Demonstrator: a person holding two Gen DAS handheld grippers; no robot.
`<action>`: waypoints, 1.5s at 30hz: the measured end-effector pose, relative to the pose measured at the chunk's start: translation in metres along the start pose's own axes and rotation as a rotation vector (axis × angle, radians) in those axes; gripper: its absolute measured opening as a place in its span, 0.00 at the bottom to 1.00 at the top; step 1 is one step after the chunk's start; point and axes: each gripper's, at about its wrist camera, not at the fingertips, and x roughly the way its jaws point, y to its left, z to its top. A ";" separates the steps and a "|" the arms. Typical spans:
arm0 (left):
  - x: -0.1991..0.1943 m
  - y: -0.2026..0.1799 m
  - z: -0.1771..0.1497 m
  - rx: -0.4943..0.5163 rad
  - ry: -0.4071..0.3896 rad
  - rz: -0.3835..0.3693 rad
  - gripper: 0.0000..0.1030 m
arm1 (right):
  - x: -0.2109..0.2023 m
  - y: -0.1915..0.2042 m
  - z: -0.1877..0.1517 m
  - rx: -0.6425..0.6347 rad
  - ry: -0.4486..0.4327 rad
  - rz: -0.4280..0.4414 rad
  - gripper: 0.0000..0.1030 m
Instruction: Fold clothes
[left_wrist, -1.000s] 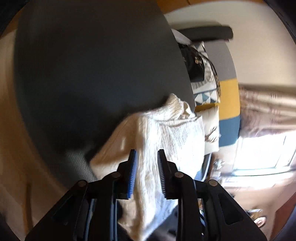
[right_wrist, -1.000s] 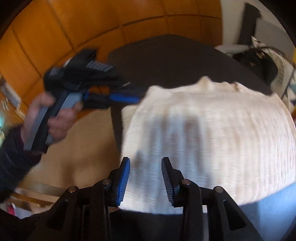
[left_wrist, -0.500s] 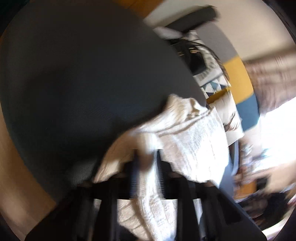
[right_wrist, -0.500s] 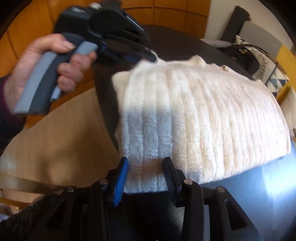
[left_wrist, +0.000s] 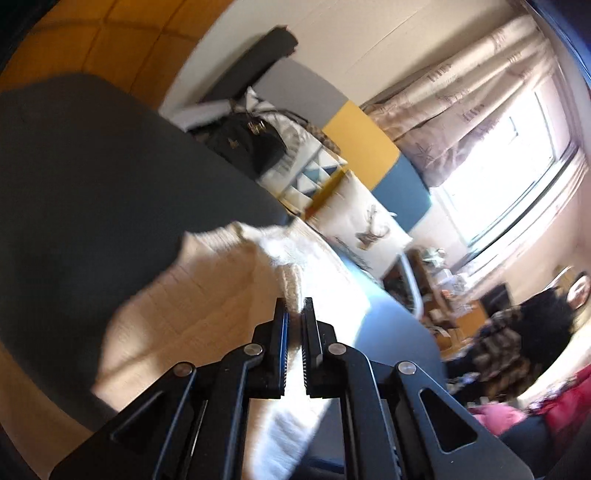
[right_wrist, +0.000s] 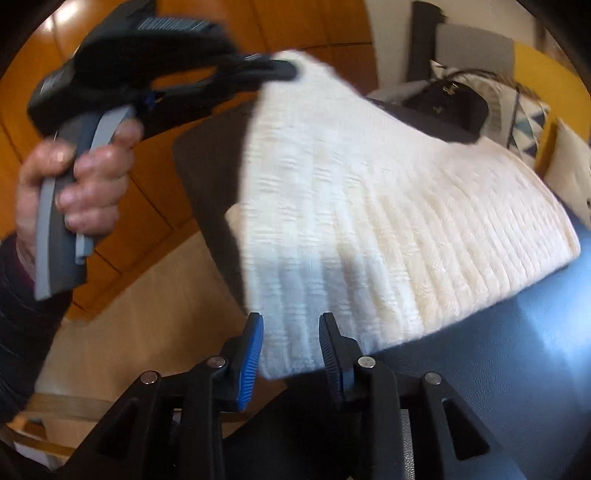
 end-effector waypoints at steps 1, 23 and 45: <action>0.001 0.000 0.000 -0.011 0.008 -0.006 0.05 | 0.001 0.006 0.000 -0.024 0.002 -0.016 0.33; 0.011 0.028 -0.007 -0.074 0.044 -0.018 0.05 | -0.008 -0.011 -0.043 0.052 0.142 -0.093 0.07; 0.026 0.128 -0.034 -0.343 0.138 0.262 0.10 | -0.005 0.007 -0.026 -0.105 0.200 -0.009 0.26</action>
